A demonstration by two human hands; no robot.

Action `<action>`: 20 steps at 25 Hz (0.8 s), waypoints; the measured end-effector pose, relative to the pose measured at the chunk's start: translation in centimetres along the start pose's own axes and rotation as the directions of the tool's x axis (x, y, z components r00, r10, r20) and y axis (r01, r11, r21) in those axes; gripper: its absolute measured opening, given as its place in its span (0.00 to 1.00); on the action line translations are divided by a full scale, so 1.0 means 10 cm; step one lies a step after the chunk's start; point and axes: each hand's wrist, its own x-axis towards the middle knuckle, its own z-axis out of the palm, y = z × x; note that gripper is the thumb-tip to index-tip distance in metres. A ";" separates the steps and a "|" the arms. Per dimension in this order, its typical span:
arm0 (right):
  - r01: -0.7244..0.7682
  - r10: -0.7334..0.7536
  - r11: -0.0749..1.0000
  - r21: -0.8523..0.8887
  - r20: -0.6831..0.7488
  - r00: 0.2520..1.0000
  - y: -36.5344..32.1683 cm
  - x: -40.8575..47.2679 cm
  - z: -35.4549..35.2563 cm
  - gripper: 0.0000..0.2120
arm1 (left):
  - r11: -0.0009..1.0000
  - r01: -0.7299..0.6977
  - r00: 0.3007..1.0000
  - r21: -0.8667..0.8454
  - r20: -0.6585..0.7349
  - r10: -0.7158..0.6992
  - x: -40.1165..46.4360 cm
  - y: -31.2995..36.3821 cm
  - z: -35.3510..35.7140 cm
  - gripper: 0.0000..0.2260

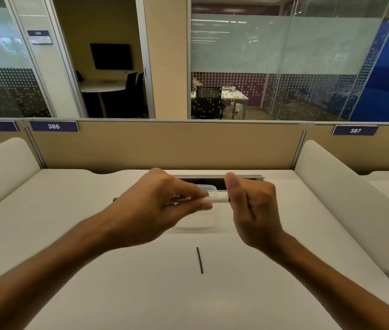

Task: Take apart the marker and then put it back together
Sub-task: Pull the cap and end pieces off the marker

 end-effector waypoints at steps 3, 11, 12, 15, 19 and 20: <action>-0.616 0.562 0.733 0.289 0.254 0.787 -0.05 0.02 0.07 0.29 | 0.816 -0.182 0.975 0.549 -0.007 0.222 -0.01 -0.05 0.01 0.10; -0.731 0.625 0.596 0.332 0.380 0.682 0.01 0.04 0.10 0.28 | 0.818 -0.185 0.977 0.545 0.014 0.211 0.03 -0.17 0.06 0.15; -0.655 0.571 0.669 0.352 0.320 0.756 0.03 0.03 0.11 0.29 | 0.883 -0.148 0.986 0.445 -0.003 0.167 0.06 -0.17 0.05 0.15; -0.217 0.205 0.962 0.167 0.089 0.975 0.12 0.03 0.10 0.30 | 0.994 0.091 0.993 -0.054 0.081 -0.086 0.16 -0.18 0.01 0.13; 0.343 -0.341 0.937 -0.074 0.033 0.939 0.28 0.06 0.03 0.28 | 0.907 0.269 0.931 -0.324 0.327 -0.159 0.19 -0.20 -0.02 0.14; 0.335 -0.335 0.938 -0.092 0.025 0.942 0.30 0.05 0.02 0.28 | 0.926 0.236 0.943 -0.293 0.298 -0.147 0.19 -0.20 0.01 0.14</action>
